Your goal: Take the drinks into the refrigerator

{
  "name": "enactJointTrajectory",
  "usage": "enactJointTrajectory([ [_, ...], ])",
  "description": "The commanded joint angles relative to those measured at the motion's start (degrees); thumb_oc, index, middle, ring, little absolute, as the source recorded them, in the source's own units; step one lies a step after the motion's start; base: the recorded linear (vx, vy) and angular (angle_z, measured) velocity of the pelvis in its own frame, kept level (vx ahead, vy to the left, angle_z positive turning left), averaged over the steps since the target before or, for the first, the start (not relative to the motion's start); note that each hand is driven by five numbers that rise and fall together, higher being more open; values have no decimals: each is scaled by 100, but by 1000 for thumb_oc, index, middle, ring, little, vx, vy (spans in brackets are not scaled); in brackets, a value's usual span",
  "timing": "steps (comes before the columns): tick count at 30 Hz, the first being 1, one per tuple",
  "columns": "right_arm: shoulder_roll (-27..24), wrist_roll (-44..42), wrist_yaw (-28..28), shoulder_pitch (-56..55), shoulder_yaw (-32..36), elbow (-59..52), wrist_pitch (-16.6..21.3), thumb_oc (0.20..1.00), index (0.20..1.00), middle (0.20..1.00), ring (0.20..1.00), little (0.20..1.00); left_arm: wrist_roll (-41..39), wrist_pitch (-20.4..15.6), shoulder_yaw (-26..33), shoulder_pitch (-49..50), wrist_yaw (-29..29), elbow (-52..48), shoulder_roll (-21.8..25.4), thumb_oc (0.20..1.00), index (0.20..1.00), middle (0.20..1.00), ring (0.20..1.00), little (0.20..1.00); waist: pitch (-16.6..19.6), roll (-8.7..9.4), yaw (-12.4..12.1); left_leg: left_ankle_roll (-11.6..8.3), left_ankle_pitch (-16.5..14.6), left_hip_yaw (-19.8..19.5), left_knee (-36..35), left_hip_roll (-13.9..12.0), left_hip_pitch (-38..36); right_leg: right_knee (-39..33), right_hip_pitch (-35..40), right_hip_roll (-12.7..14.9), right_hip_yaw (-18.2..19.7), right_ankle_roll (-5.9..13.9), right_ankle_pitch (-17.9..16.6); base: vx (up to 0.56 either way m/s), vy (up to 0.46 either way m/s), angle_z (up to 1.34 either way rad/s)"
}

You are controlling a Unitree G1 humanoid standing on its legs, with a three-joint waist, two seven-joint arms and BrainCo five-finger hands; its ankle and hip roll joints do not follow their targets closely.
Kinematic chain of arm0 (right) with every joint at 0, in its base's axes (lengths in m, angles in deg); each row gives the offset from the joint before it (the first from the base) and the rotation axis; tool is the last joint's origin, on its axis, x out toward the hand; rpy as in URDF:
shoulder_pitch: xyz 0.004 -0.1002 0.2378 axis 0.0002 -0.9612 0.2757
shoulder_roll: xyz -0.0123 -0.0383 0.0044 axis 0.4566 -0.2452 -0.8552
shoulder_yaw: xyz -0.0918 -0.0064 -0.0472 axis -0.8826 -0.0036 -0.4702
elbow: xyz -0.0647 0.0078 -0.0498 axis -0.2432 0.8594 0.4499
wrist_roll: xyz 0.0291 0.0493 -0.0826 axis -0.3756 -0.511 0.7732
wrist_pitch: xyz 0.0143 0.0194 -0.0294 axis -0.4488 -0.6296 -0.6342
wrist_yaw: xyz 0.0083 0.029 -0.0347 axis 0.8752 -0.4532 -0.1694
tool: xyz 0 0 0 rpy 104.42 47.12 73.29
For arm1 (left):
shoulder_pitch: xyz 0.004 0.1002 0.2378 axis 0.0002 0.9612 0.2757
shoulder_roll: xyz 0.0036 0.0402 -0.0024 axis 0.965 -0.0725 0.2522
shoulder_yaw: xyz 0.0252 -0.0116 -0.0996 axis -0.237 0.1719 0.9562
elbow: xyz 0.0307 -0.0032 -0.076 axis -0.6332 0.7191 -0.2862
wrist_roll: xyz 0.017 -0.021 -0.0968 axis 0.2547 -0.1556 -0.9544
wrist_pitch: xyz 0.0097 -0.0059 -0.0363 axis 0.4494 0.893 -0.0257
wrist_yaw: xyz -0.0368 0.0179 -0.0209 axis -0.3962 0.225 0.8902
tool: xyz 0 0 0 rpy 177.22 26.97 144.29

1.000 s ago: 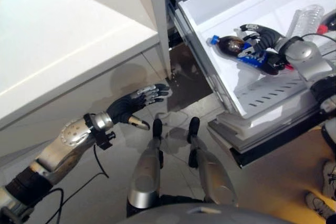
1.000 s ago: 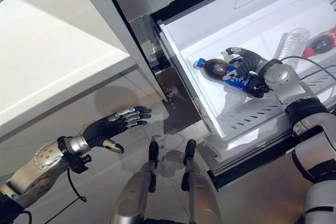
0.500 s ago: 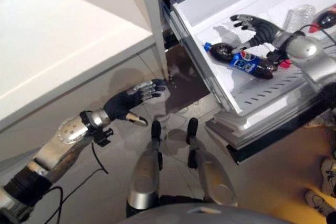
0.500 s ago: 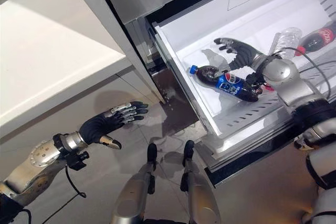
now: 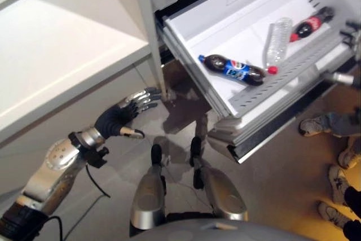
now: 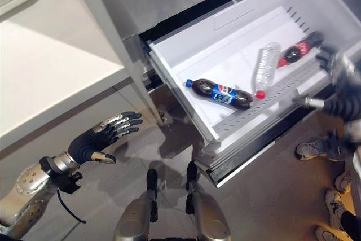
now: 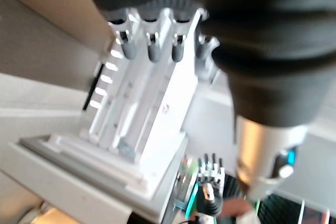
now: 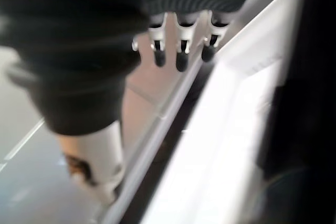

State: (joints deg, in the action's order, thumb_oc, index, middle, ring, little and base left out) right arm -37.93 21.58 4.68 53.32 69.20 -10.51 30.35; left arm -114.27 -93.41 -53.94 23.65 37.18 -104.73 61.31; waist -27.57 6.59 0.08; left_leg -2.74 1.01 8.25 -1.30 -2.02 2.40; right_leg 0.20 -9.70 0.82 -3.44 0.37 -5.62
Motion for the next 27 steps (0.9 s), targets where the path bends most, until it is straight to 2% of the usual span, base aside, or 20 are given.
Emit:
enactJointTrajectory([
  [1,84,119,-129,152,226,-198,463,1000,1000,1000,1000,1000,28,-318,291,342,177,-108,-170,1000,1000,1000,1000,1000,673,112,-41,95,-347,-49,246,-27,144,488,-93,168,-77,605,174,62,56,-25],
  [2,403,203,-205,53,253,-96,546,1000,1000,1000,1000,1000,-14,-315,354,453,206,-118,-257,1000,1000,1000,1000,1000,738,108,12,117,-402,19,278,-13,81,506,-80,145,8,613,180,45,58,-28],
  [5,830,323,-272,-101,129,165,582,1000,1000,1000,1000,1000,-7,-359,397,575,233,-111,-306,1000,1000,1000,1000,1000,793,103,59,142,-471,135,316,-6,4,547,-79,110,136,619,199,31,55,-35],
  [8,1010,888,-399,-379,-50,623,515,1000,1000,1000,1000,1000,-13,-354,474,710,254,-100,-354,1000,1000,1000,1000,1000,854,99,97,165,-522,246,345,1,-49,582,-76,89,246,635,205,18,35,-20],
  [12,1252,984,-469,-404,-492,1519,482,1000,1000,1000,1000,1000,-47,-373,476,774,248,-91,-363,1000,1000,1000,1000,1000,860,68,114,175,-540,325,355,3,-93,592,-83,75,326,642,194,-16,32,-11],
  [13,1303,1024,-419,-404,-774,1972,421,429,429,429,429,429,-63,-387,474,754,236,-94,-352,1000,1000,1000,1000,1000,850,61,121,176,-542,349,360,7,-98,597,-97,72,358,642,187,-39,15,-9],
  [14,1331,1027,-374,-405,-929,2204,393,200,200,200,200,200,-65,-409,482,746,235,-106,-348,1000,1000,1000,1000,1000,843,52,121,173,-540,363,363,7,-104,602,-105,73,374,642,184,-49,19,-12],
  [19,1353,1131,-305,-207,-1551,3012,310,200,200,200,200,200,-98,-456,418,644,203,-93,-350,1000,1000,1000,1000,1000,796,-22,51,167,-525,349,367,31,-84,597,-136,98,385,636,167,-36,4,-9],
  [27,1020,1430,-332,695,-2653,4011,168,200,200,200,200,200,-157,-504,116,283,202,-66,-267,1000,1000,1000,1000,1000,727,-179,-147,156,-493,223,449,67,29,605,-140,166,287,610,166,-14,-14,3],
])
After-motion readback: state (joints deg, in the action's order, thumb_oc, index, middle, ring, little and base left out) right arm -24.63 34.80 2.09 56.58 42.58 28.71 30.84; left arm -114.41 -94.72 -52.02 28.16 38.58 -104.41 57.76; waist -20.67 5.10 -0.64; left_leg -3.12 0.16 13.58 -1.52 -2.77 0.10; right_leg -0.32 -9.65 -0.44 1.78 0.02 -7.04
